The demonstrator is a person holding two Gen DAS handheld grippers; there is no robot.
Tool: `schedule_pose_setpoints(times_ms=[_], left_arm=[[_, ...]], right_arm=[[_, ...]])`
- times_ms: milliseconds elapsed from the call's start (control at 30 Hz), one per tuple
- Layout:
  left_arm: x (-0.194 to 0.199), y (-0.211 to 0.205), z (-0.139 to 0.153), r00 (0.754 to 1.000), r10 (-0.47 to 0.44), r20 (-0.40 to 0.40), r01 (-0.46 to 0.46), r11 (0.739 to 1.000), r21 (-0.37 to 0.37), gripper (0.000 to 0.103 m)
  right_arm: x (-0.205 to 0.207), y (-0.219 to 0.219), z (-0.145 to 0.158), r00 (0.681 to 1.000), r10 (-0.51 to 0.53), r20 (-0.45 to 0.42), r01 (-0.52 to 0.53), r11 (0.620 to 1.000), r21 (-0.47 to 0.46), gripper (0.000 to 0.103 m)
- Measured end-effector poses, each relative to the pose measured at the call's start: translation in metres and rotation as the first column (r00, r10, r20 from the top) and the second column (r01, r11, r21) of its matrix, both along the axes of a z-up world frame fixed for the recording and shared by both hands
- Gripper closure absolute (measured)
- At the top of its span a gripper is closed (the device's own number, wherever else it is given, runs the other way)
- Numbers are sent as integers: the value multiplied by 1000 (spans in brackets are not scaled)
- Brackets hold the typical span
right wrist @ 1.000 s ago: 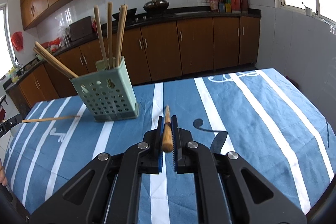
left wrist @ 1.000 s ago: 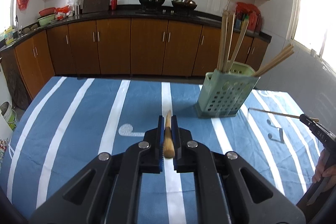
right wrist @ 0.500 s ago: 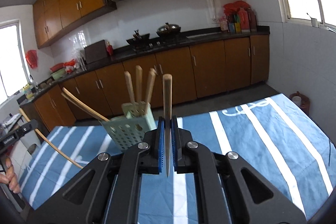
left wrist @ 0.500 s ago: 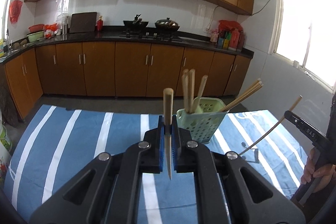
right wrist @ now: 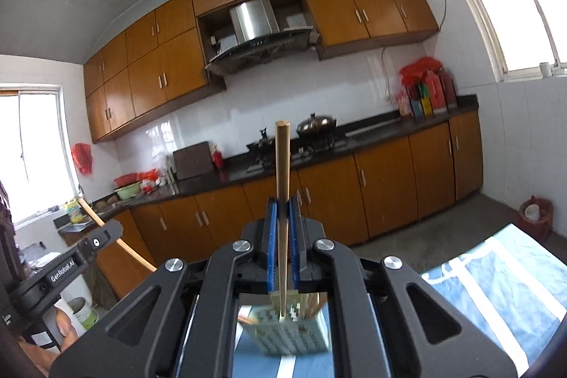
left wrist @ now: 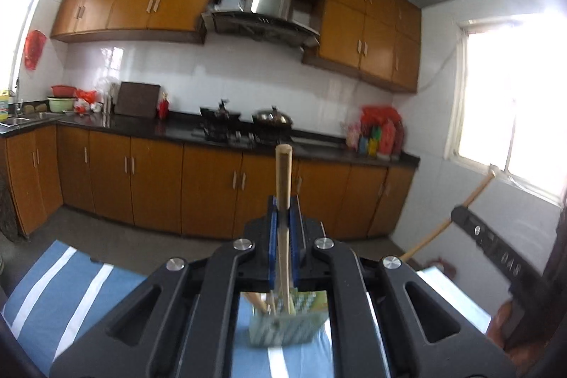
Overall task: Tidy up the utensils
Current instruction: 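Carry both chopsticks over the green holder and lower them in upright, then open both tools to release the chopsticks into the holder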
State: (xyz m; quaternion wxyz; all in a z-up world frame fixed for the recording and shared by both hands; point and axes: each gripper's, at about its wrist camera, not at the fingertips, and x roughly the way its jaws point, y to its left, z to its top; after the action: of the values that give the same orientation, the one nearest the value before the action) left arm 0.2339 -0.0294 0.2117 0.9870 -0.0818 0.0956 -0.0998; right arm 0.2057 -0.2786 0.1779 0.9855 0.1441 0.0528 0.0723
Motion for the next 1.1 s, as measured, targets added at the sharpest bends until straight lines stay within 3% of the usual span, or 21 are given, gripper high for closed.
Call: schedule_pose_setpoints(times_ms=[133, 300, 700, 800, 867, 1000, 1100], left_arm=[[23, -4, 0, 999, 38, 11, -38, 999, -8, 96], [46, -6, -19, 998, 46, -44, -46, 999, 6, 96], [73, -6, -44, 995, 28, -99, -28, 1000, -1, 96], [75, -1, -46, 994, 34, -107, -36, 999, -14, 85], [73, 2, -44, 994, 40, -104, -43, 999, -29, 74], [59, 10, -36, 996, 41, -85, -44, 998, -44, 69], [42, 21, -29, 997, 42, -70, -46, 997, -55, 59]], right_arm=[[22, 4, -7, 1000, -14, -9, 14, 1000, -12, 96], [47, 11, -27, 997, 0, -71, -2, 1000, -25, 96], [64, 21, -52, 987, 43, -155, -50, 998, -41, 95], [64, 20, -52, 986, 40, -163, -46, 998, -36, 91], [62, 18, -49, 987, 32, -160, -37, 999, -29, 79], [49, 13, -40, 991, 18, -131, -23, 999, -37, 78], [32, 7, -32, 994, 7, -112, -13, 999, -51, 75]])
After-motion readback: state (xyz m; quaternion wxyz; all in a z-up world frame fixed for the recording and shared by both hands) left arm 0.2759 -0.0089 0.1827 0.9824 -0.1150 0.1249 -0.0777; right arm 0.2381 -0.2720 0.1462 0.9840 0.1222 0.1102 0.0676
